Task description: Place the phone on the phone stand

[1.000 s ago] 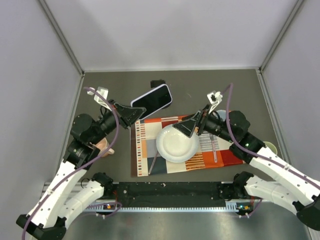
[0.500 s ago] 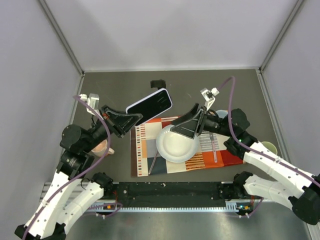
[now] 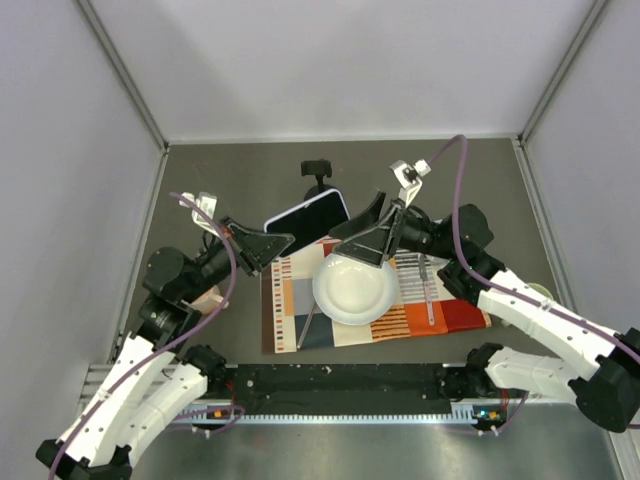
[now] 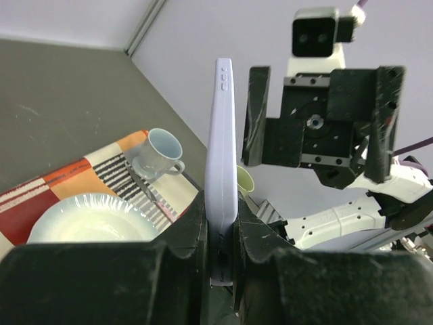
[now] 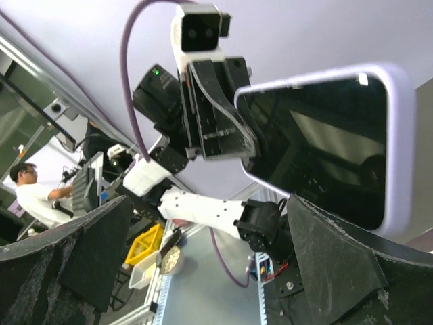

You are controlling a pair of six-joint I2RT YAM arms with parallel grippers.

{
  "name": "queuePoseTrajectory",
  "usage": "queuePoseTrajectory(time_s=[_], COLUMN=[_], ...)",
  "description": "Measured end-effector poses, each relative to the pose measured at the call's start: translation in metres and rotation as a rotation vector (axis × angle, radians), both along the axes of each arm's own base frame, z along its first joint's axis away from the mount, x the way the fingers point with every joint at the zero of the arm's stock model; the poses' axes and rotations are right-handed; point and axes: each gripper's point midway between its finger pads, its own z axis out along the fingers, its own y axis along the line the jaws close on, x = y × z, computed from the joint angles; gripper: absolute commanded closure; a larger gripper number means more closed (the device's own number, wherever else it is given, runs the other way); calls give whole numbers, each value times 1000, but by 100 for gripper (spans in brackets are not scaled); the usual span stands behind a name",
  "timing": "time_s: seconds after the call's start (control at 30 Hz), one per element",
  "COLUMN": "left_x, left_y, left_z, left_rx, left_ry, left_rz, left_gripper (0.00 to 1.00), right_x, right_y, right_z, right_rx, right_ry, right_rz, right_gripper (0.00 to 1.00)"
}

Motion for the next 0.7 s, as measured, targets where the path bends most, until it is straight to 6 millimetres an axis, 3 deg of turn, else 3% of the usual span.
queuePoseTrajectory(time_s=[0.13,0.27,0.33,0.43,0.6,0.7], left_x=[9,17,19,24,34,35], left_y=[-5,-9,-9,-6,-4,-5], left_z=[-12,-11,-7,-4,6,16], left_rx=[-4,-12,-21,-16,33,51], left_ry=[37,33,16,-5,-45,-76], left_rz=[-1,-1,1,34,86,101], left_gripper=[100,100,100,100,100,100], right_x=[14,31,39,50,78,86], right_y=[9,19,23,24,3,-9], right_z=[9,12,11,9,11,14], right_rx=[4,-14,-33,-72,-160,-175], right_ry=[7,35,49,50,31,5], right_rz=[-22,-53,-77,-126,-299,-316], right_gripper=[10,20,19,9,9,12])
